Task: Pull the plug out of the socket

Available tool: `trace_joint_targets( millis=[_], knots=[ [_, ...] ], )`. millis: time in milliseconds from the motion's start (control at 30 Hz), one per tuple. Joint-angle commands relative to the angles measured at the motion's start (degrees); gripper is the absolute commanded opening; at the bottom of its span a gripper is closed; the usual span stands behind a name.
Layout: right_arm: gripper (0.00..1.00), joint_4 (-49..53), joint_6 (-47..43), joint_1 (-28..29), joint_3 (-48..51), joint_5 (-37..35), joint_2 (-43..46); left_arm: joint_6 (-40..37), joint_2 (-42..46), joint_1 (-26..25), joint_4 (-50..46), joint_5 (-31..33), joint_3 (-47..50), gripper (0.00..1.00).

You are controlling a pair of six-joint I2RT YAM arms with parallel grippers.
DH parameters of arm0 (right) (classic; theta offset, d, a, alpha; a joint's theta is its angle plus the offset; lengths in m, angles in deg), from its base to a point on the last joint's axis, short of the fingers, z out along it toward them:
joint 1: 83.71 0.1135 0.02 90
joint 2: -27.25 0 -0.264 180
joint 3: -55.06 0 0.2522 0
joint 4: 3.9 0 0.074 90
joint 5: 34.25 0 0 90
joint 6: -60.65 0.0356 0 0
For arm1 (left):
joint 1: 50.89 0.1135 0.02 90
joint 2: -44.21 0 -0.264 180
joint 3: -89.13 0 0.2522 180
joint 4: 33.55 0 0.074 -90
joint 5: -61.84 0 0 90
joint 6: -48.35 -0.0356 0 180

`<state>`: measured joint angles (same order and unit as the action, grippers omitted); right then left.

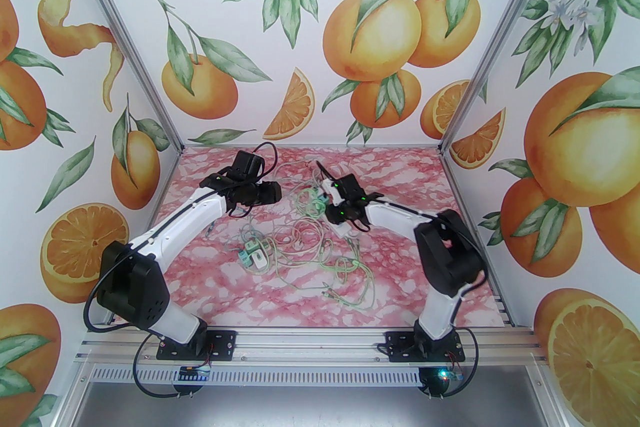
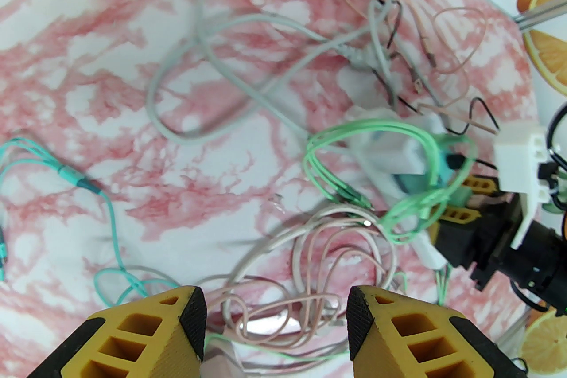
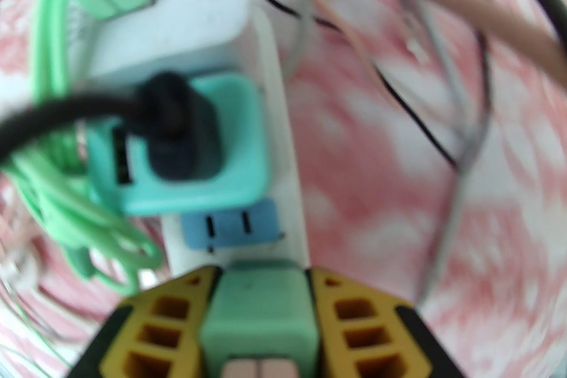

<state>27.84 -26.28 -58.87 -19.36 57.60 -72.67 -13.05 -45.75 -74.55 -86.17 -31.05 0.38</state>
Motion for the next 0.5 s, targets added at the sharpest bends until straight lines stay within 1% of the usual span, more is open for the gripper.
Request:
trace_joint_targets(
  millis=[0, 67, 133, 200, 267, 367, 467],
  knots=[
    [0.25, 0.3, 5.3, -5.1, 4.8, -7.1, 6.8, 0.9, 0.9, 0.2, -0.1, 0.1, 0.3, 0.57],
    [0.23, 0.4, 6.5, -6.1, 5.5, -10.0, 8.6, 1.0, 0.7, 0.1, 0.2, -0.2, 0.3, 0.57],
    [0.24, 1.8, 6.5, -6.4, 5.2, -9.1, 9.5, 0.9, 0.6, 0.1, 0.0, -0.3, -0.2, 0.57],
    [0.25, 1.1, 6.2, -6.2, 6.4, -5.8, 11.5, 0.7, 0.7, 0.1, 0.1, 0.0, -0.3, 0.57],
    [0.25, 0.1, 6.3, -5.7, 7.7, -4.0, 14.0, 0.6, 0.9, 0.1, 0.2, 0.0, 0.0, 0.57],
    [0.26, -0.3, 6.9, -4.1, 9.3, -2.9, 18.0, 0.9, 1.3, 0.1, 0.6, -0.1, 0.9, 0.57],
    [0.26, 1.4, 7.4, -2.1, 10.0, -2.7, 20.3, 1.6, 2.1, 0.1, 1.3, -0.6, 2.4, 0.57]
  ],
)
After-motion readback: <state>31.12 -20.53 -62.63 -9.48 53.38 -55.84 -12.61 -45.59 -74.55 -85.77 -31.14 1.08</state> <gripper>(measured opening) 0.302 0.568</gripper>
